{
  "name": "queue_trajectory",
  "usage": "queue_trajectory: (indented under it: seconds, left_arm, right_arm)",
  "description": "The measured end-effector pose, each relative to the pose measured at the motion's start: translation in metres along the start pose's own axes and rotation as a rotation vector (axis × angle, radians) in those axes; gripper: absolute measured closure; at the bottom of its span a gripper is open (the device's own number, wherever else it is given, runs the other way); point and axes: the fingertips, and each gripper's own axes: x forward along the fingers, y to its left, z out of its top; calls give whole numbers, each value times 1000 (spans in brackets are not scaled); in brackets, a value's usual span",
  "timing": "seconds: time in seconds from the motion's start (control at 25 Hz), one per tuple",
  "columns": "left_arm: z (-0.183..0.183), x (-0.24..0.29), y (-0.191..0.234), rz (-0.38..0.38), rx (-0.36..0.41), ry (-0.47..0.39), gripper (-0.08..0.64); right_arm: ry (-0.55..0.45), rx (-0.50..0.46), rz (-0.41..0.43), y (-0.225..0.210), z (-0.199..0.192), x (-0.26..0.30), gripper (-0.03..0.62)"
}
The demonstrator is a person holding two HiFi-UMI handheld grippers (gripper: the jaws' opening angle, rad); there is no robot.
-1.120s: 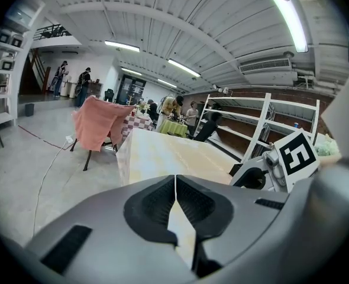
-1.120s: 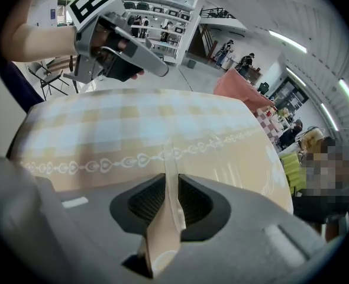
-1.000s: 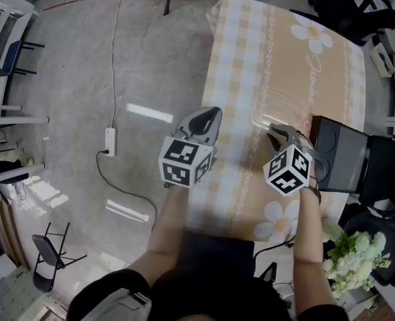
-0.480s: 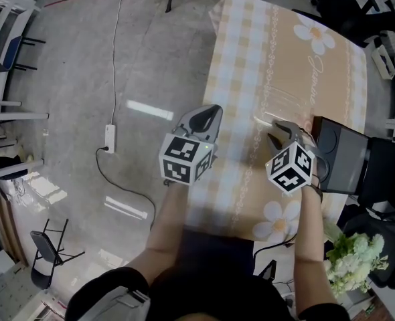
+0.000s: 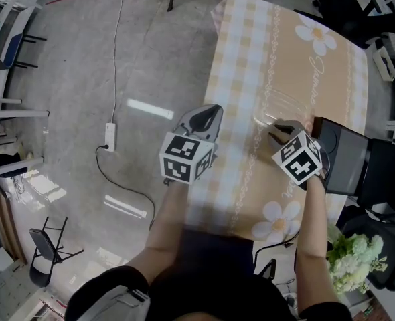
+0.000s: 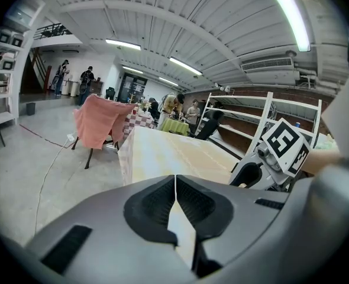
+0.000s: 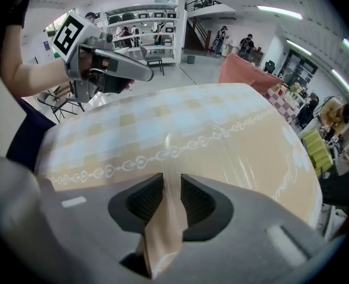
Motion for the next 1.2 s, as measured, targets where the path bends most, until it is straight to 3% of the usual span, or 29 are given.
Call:
queue_trajectory:
  seconds: [0.24,0.48,1.2]
  left_arm:
    - [3,-3,0,4,2,-6,545]
    - [7,-10,-1,8,14,-14,545]
    - [23,-43,-18,-17,89,-58,546]
  right_arm:
    - [24,-63,-12,5,0,3,518]
    - [32,-61,-36,6,-1,3,522]
    - [-99,113,-187,8,7,-47,523]
